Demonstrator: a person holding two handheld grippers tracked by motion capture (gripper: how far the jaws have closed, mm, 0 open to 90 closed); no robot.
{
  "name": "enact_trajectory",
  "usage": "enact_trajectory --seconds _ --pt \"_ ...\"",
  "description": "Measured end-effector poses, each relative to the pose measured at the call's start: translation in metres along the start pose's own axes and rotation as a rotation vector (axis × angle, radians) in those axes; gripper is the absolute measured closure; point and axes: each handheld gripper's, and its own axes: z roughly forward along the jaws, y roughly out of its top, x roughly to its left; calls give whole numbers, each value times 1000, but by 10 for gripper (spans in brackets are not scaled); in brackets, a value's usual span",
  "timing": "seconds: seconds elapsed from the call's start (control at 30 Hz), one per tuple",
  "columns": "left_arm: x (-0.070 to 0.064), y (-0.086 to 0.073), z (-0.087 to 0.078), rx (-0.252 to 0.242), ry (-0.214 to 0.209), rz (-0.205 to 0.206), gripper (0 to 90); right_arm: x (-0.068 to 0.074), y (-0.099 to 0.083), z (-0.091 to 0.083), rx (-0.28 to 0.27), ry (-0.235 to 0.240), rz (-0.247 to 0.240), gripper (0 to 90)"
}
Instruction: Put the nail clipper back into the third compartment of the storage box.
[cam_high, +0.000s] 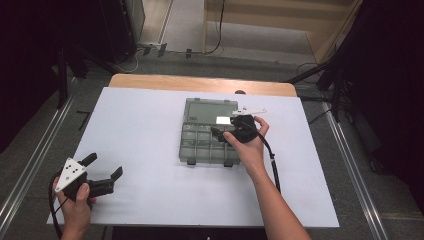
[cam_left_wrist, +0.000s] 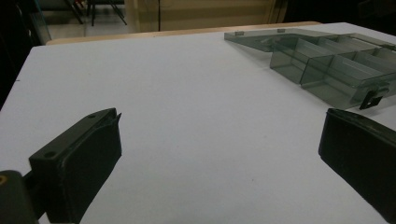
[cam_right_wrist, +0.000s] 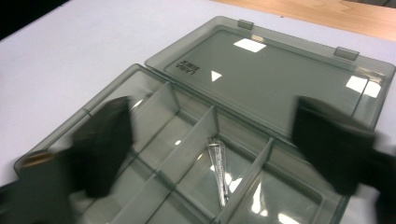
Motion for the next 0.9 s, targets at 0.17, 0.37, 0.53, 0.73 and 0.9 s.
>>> enact_trajectory --seconds 0.17,0.37,0.53,0.73,0.9 --pt "0 0 0 0 0 -2 0 0 -6 -14 -45 -5 -9 0" --pt "0 0 0 0 3 -2 0 1 -17 -27 -74 -11 -21 0" --pt "0 0 0 1 3 -1 0 -1 -26 -40 -99 -17 -22 0" --pt "-1 0 0 5 7 0 0 -1 -36 -57 -127 -3 -37 0" --pt "-1 0 1 4 8 1 0 -2 -43 -69 -142 -16 -40 0"
